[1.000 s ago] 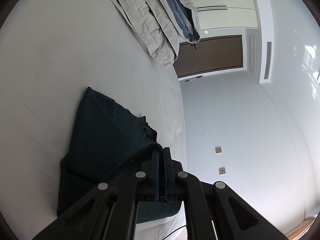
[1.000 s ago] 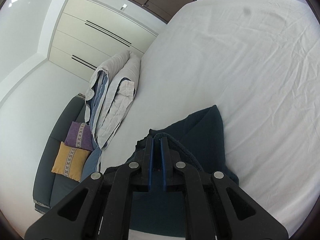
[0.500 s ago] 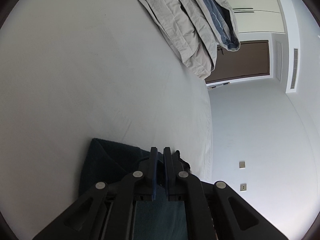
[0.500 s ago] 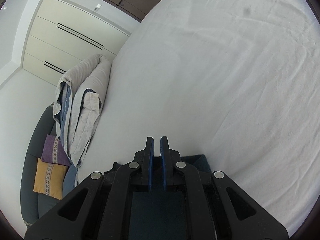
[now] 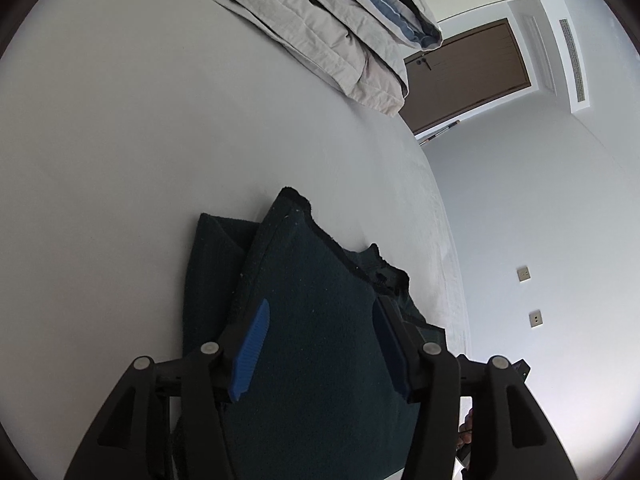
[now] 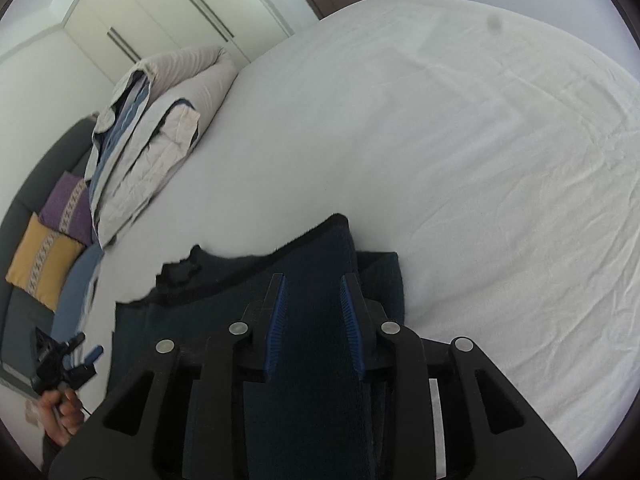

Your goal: Fold small clothes

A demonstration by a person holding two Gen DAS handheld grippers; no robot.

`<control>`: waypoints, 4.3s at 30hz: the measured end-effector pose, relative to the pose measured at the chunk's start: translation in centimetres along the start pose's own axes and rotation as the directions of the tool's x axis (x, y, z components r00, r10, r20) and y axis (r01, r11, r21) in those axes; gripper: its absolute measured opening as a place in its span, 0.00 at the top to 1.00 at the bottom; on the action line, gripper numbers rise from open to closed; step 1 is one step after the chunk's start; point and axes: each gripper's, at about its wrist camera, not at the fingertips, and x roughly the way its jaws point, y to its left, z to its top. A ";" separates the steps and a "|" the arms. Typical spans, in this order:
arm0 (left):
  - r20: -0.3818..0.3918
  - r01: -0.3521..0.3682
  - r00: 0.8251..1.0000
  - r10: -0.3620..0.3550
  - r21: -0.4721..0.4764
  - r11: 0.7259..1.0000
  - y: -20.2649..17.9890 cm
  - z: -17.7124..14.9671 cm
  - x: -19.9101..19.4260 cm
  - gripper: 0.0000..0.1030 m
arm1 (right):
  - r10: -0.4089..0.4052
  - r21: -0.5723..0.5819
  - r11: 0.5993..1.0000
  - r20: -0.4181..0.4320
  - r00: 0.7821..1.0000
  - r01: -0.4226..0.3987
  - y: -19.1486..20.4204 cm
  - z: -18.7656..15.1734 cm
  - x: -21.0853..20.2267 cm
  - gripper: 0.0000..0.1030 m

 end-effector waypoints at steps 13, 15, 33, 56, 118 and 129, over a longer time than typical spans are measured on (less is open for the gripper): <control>0.026 -0.175 0.985 0.173 0.149 0.973 -0.4 1.8 2.3 0.42 | -0.072 0.042 0.996 -0.028 0.997 0.073 -1.8 -0.7 3.1 0.74; 0.014 -0.200 0.980 0.200 0.164 0.966 -0.5 2.4 3.2 0.42 | -0.074 0.035 0.997 -0.025 0.997 0.075 -1.7 -0.7 3.5 0.73; -0.002 -0.264 0.962 0.274 0.261 0.929 -1.1 3.6 6.9 0.87 | -0.169 -0.119 0.979 -0.012 0.985 0.167 0.7 0.0 4.7 0.59; 0.155 -0.285 0.952 0.263 0.144 0.948 0.9 3.5 4.2 0.93 | -0.302 -0.126 0.942 0.084 0.950 0.311 1.3 1.5 5.1 0.95; 0.128 -0.446 0.883 0.451 0.524 0.725 -4.0 -12.8 1.4 0.58 | 0.307 0.175 0.939 -0.041 0.951 -0.296 2.9 -19.2 -6.1 0.56; 0.131 -0.448 0.883 0.451 0.525 0.724 -3.4 -13.2 1.3 0.58 | 0.069 0.349 0.928 0.176 0.982 -0.128 -6.3 -18.8 -15.7 0.51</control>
